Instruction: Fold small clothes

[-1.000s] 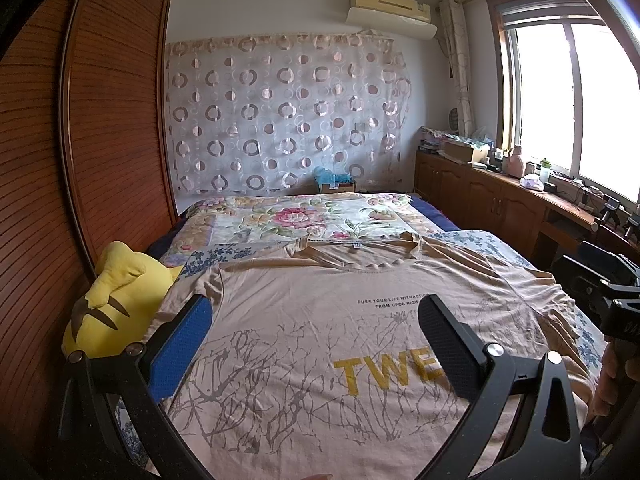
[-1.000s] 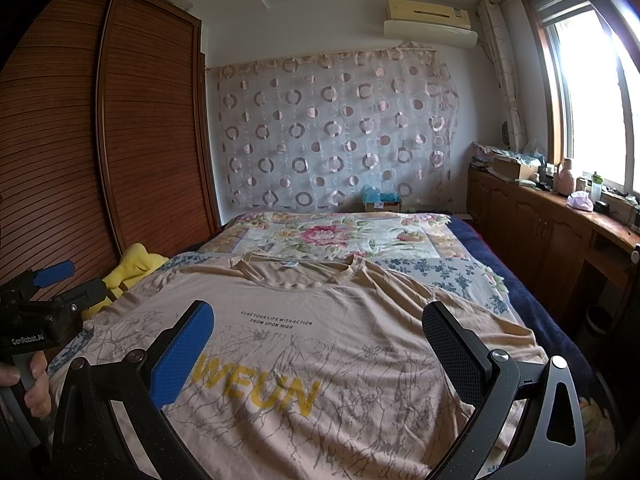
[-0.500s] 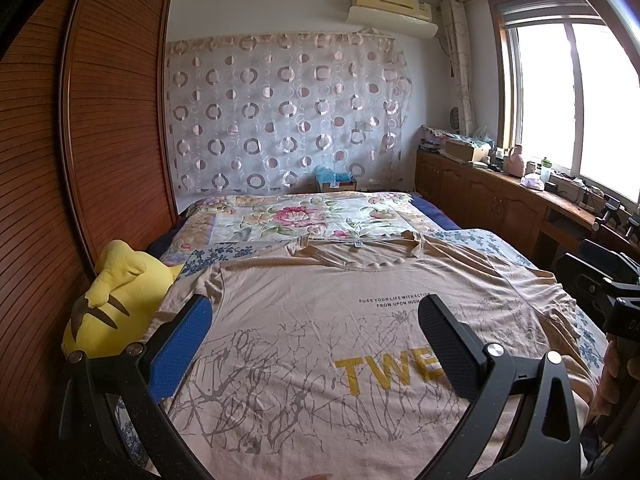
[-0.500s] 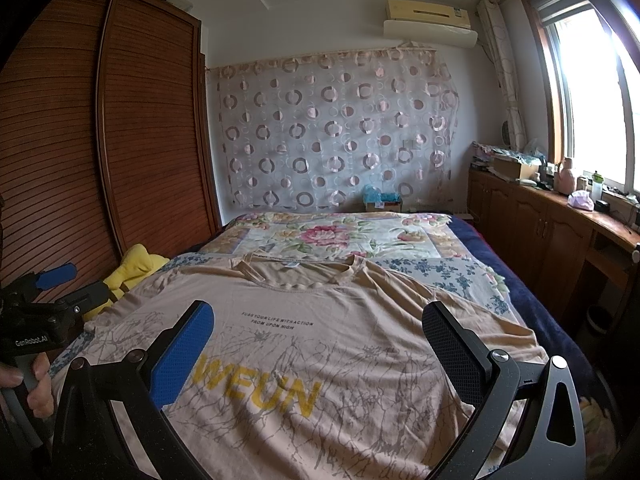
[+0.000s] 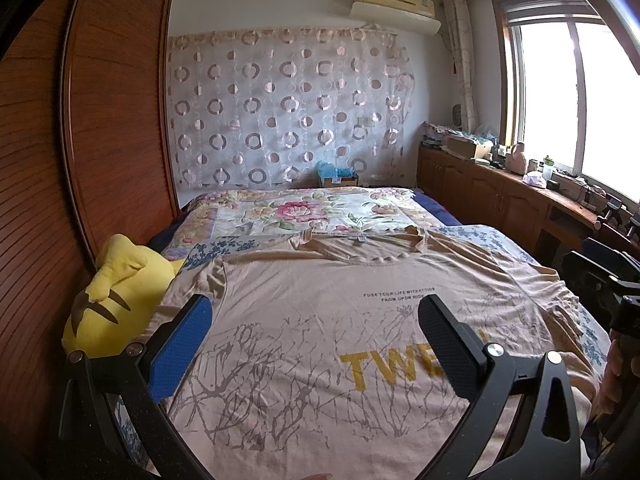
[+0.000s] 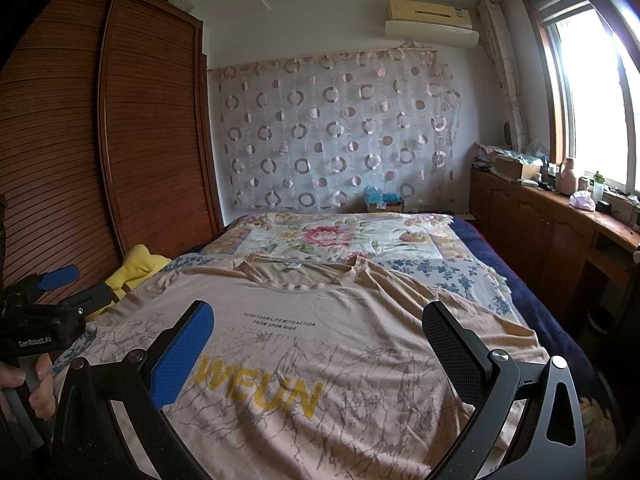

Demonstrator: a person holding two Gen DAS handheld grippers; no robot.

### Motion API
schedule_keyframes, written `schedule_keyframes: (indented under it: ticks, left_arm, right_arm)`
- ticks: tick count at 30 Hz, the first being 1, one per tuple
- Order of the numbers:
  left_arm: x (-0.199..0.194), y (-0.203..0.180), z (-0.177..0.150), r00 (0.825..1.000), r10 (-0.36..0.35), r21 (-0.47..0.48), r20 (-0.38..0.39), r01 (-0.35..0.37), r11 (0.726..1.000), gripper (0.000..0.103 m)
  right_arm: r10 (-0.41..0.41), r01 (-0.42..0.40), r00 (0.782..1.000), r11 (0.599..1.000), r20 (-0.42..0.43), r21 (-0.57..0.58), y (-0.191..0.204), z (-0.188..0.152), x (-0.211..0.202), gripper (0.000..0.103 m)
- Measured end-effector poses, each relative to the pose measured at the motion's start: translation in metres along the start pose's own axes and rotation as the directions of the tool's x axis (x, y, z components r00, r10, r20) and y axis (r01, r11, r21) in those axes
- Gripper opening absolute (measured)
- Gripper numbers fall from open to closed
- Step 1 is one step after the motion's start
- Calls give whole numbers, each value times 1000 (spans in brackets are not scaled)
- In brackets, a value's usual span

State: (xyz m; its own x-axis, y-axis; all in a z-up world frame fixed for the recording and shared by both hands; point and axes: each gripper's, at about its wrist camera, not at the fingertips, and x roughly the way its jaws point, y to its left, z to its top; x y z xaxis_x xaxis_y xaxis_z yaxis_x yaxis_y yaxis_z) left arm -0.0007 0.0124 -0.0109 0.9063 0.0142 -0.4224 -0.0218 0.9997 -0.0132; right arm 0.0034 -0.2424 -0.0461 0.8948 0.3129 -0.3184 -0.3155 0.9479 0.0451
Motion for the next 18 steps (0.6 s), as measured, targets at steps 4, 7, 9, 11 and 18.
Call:
schedule_keyframes:
  ticks: [4,7,9,11,18]
  left_arm:
    - [2,10,-6,1000,9,-8,-17,-9,1000,103]
    - [3,18,-9,1000,5,-15,-26,-6,1000,103]
    - [5,23,-10,999,-5,-23,-36,4,1000,103]
    - [6,28,-13,999,-9,-28,-44,8,1000,103]
    - [12,41,-20,997,-19,-35,-71,16,999,103]
  right_arm:
    - [18,-18,1000,1000,-16,-4,1,-3,6,103]
    - [30,-30,999,1000,-30,-8,4,-3,12,103]
    - [37,-38,999,999,-35,-14,7,-1,13,103]
    - [46,-47,998,999,-39,-24,9,1,16,103]
    - [82,-85,995,996,-64,-32,9,2,25,103]
